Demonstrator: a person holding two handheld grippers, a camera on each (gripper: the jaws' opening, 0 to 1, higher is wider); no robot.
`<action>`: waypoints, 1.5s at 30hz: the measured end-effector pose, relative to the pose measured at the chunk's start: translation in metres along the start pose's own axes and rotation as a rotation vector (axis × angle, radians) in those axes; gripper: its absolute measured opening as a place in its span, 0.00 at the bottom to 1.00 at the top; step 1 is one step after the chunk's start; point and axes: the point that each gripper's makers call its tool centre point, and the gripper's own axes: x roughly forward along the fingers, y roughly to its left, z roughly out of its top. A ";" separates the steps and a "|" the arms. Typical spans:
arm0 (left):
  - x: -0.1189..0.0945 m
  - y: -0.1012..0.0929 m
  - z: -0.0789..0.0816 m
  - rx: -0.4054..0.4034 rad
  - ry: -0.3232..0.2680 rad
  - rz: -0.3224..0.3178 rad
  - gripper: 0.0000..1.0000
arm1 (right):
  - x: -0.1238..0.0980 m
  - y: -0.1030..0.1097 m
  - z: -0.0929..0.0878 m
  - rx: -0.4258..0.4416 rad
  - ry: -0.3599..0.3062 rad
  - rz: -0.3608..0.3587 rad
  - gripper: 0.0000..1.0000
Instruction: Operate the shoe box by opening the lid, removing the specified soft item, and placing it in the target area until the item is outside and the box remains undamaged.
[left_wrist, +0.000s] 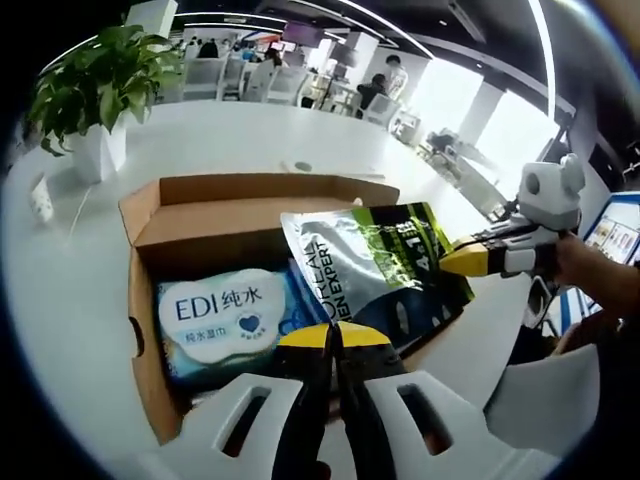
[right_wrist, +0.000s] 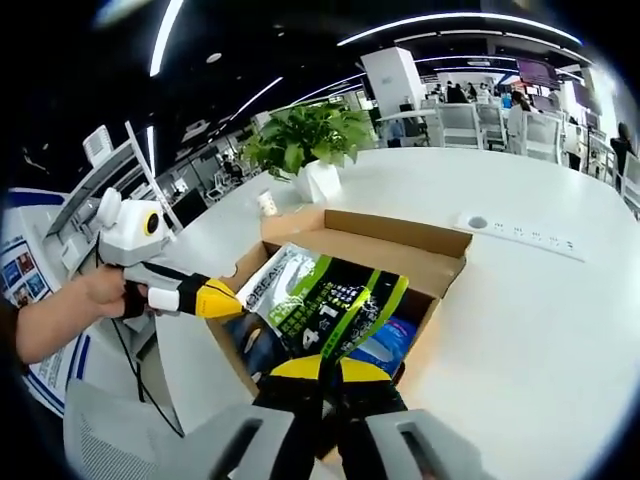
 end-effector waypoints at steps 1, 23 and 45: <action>0.001 -0.002 0.000 0.000 0.001 -0.002 0.00 | -0.001 -0.002 0.000 0.001 -0.001 -0.001 0.00; 0.020 -0.039 0.008 0.001 0.002 -0.056 0.00 | -0.029 -0.032 -0.009 0.020 0.002 -0.053 0.00; 0.037 -0.073 0.009 0.004 0.019 -0.100 0.00 | -0.053 -0.059 -0.021 0.028 0.022 -0.098 0.00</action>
